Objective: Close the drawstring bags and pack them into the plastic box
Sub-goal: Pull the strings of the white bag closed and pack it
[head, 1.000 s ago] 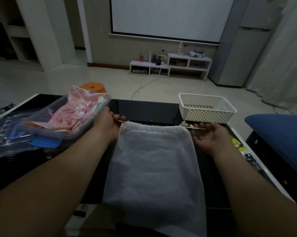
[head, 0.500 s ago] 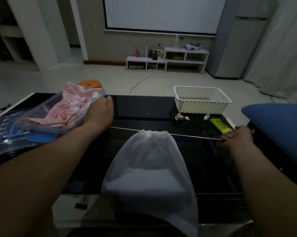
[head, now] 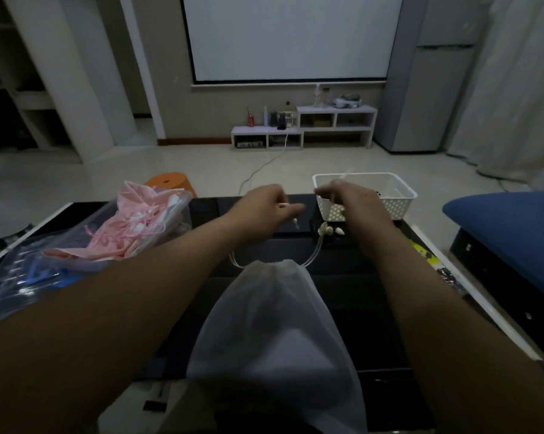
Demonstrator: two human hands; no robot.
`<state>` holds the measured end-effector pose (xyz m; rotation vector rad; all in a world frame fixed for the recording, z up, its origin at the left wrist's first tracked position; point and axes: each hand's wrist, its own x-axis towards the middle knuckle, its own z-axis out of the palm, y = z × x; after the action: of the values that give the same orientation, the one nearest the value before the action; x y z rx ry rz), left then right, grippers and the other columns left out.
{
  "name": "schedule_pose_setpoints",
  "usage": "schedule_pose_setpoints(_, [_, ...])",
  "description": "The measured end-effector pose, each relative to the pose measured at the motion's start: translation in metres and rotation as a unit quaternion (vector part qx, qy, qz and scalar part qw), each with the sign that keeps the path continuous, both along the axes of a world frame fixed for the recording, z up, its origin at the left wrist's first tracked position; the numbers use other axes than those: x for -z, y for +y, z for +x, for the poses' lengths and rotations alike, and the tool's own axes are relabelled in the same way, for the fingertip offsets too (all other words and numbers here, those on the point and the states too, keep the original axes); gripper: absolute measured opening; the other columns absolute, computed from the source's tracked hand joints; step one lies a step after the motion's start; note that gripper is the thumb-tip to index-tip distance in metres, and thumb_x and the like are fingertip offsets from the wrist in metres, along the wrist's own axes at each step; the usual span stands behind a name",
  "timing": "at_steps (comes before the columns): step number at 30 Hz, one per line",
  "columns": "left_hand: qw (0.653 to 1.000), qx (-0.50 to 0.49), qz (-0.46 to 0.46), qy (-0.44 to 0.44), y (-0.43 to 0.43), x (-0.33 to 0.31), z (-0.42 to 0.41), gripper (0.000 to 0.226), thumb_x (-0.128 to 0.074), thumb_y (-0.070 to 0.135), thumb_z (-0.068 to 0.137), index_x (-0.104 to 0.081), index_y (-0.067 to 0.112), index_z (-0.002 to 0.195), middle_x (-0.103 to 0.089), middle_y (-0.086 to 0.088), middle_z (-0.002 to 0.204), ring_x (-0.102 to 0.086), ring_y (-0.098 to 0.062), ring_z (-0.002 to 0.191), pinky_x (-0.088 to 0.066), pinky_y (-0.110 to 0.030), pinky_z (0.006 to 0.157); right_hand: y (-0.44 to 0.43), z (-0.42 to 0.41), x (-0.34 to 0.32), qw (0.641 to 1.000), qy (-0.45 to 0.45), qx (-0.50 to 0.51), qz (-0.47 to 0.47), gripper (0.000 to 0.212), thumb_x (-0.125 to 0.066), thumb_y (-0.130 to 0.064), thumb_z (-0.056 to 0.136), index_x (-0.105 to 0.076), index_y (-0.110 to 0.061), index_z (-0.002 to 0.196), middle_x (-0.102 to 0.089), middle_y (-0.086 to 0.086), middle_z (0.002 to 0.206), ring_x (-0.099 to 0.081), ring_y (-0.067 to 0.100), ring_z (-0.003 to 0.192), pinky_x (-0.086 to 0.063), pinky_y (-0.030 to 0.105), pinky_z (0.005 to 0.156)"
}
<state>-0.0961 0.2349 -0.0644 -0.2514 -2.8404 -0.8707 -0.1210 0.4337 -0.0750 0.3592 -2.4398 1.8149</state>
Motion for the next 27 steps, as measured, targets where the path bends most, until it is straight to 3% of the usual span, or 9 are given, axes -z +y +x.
schedule_pose_setpoints(2, [0.996, 0.057, 0.063, -0.013, 0.023, -0.012, -0.005, 0.02, -0.057, 0.04, 0.104, -0.064, 0.023, 0.112, -0.069, 0.005, 0.096, -0.069, -0.007, 0.086, -0.057, -0.026, 0.077, -0.011, 0.013, -0.01, 0.996, 0.066, -0.052, 0.024, 0.032, -0.048, -0.039, 0.107, -0.078, -0.031, 0.117, -0.071, -0.008, 0.12, -0.062, 0.005, 0.112, -0.049, 0.029, 0.088])
schedule_pose_setpoints(4, [0.984, 0.062, 0.164, -0.03, 0.032, -0.021, -0.007, 0.014, -0.053, 0.027, 0.108, -0.066, 0.022, 0.112, -0.072, 0.011, 0.078, -0.061, 0.007, 0.061, -0.047, -0.011, 0.061, -0.011, 0.016, -0.015, 0.992, 0.101, -0.072, 0.02, 0.033, -0.046, -0.035, 0.11, -0.074, -0.03, 0.127, -0.07, -0.009, 0.12, -0.06, -0.004, 0.108, -0.044, 0.013, 0.084])
schedule_pose_setpoints(6, [0.975, 0.044, 0.208, -0.057, 0.029, -0.024, -0.009, 0.026, -0.048, 0.029, 0.11, -0.07, 0.016, 0.105, -0.063, 0.007, 0.052, -0.046, -0.002, 0.043, -0.039, -0.019, 0.045, -0.008, 0.014, -0.015, 0.994, 0.081, -0.074, -0.01, 0.037, -0.045, -0.042, 0.11, -0.067, -0.031, 0.137, -0.065, -0.011, 0.126, -0.058, -0.006, 0.112, -0.042, 0.008, 0.088])
schedule_pose_setpoints(9, [0.965, 0.026, 0.246, -0.086, 0.022, -0.027, -0.016, 0.032, -0.043, 0.028, 0.111, -0.067, 0.013, 0.099, -0.046, 0.009, 0.048, -0.038, -0.009, 0.044, -0.03, -0.024, 0.041, -0.003, 0.002, 0.002, 0.995, -0.055, -0.047, -0.065, 0.055, -0.04, -0.066, 0.102, -0.061, -0.031, 0.138, -0.061, -0.002, 0.143, -0.056, 0.019, 0.132, -0.042, 0.044, 0.114])
schedule_pose_setpoints(11, [0.951, 0.004, 0.298, -0.081, 0.02, -0.032, -0.019, 0.028, -0.041, 0.021, 0.109, -0.064, 0.013, 0.095, -0.042, 0.005, 0.053, -0.033, -0.011, 0.045, -0.025, -0.026, 0.043, -0.002, 0.005, 0.022, 0.985, -0.149, -0.083, 0.02, 0.054, -0.045, -0.063, 0.103, -0.061, -0.024, 0.136, -0.061, 0.005, 0.143, -0.057, 0.028, 0.132, -0.042, 0.056, 0.114])
schedule_pose_setpoints(13, [0.934, -0.008, 0.349, -0.079, 0.016, -0.036, -0.026, 0.028, -0.038, 0.021, 0.109, -0.06, 0.016, 0.092, -0.037, 0.004, 0.057, -0.028, -0.012, 0.046, -0.02, -0.026, 0.043, -0.005, 0.013, 0.043, 0.968, -0.205, -0.143, 0.032, 0.049, -0.055, -0.051, 0.103, -0.069, -0.013, 0.13, -0.069, 0.013, 0.133, -0.064, 0.033, 0.125, -0.045, 0.059, 0.113])
schedule_pose_setpoints(15, [0.915, -0.027, 0.395, -0.079, 0.01, -0.038, -0.035, 0.029, -0.036, 0.023, 0.109, -0.057, 0.018, 0.089, -0.034, 0.004, 0.055, -0.025, -0.012, 0.045, -0.017, -0.022, 0.04, -0.012, 0.02, 0.055, 0.957, -0.226, -0.171, -0.058, 0.034, -0.057, -0.031, 0.106, -0.073, -0.003, 0.116, -0.076, 0.017, 0.117, -0.071, 0.035, 0.116, -0.049, 0.057, 0.111])
schedule_pose_setpoints(20, [0.879, -0.045, 0.466, -0.091, -0.005, -0.034, -0.057, 0.029, -0.038, 0.021, 0.108, -0.052, 0.02, 0.083, -0.032, 0.005, 0.054, -0.023, -0.009, 0.042, -0.017, -0.02, 0.036, -0.033, 0.028, 0.055, 0.932, -0.266, -0.179, -0.169, 0.03, -0.055, -0.018, 0.108, -0.062, -0.004, 0.133, -0.074, 0.016, 0.119, -0.074, 0.018, 0.1, -0.063, 0.028, 0.077])
schedule_pose_setpoints(27, [0.847, -0.053, 0.523, -0.082, -0.022, -0.03, -0.078, 0.03, -0.038, 0.019, 0.108, -0.049, 0.023, 0.08, -0.032, 0.007, 0.054, -0.022, -0.008, 0.042, -0.015, -0.021, 0.037, -0.05, 0.023, 0.062, 0.911, -0.298, -0.199, -0.206, 0.024, -0.053, -0.018, 0.108, -0.07, -0.004, 0.119, -0.074, 0.013, 0.095, -0.073, 0.028, 0.096, -0.059, 0.042, 0.093])
